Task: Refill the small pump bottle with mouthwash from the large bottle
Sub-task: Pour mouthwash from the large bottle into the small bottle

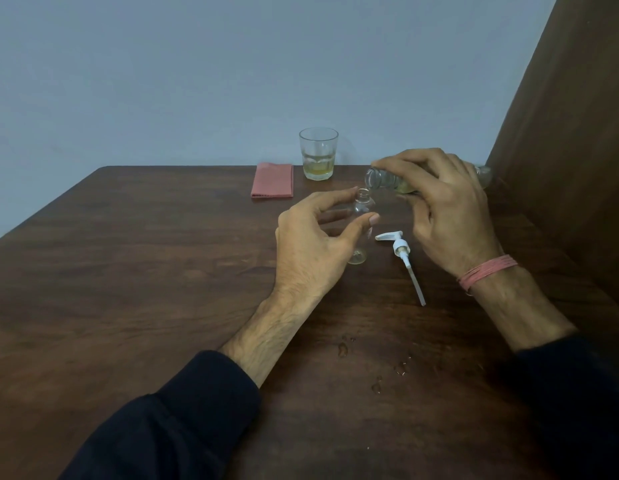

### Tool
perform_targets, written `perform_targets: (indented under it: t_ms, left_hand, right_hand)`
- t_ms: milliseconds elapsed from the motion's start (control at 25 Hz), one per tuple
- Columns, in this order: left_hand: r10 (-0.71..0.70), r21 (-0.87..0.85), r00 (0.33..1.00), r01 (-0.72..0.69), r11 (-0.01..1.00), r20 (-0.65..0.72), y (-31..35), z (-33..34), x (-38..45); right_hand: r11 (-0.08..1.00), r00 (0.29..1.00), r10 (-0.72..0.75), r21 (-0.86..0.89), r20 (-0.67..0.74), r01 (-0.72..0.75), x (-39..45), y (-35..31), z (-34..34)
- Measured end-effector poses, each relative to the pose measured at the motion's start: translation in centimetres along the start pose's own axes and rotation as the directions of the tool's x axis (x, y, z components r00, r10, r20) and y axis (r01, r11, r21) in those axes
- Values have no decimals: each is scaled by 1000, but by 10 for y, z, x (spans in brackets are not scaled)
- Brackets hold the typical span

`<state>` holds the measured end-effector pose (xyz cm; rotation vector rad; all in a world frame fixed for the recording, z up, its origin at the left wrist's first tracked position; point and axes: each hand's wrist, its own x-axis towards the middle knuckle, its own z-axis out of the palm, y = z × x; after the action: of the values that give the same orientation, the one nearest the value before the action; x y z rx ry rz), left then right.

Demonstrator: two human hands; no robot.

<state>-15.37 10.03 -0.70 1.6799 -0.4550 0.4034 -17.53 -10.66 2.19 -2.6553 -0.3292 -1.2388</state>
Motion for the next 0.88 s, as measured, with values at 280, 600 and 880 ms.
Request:
perform_targets:
  t_ms: [280,600,880]
  left_hand:
    - [12,16,1000,-12,1000,4,-2,-1,0]
    - [-1,22,1000,0,1000,17,0,-2,0]
    - [-11,37,1000,10,999,23,2,-3,0]
  right_hand:
    - [999,1000,-16,-36,0,16,-2,-1,-2]
    - [997,1000,-17,-81,24,19,1,-7,-10]
    - [996,999,-21,-90,26,23,3,-7,-10]
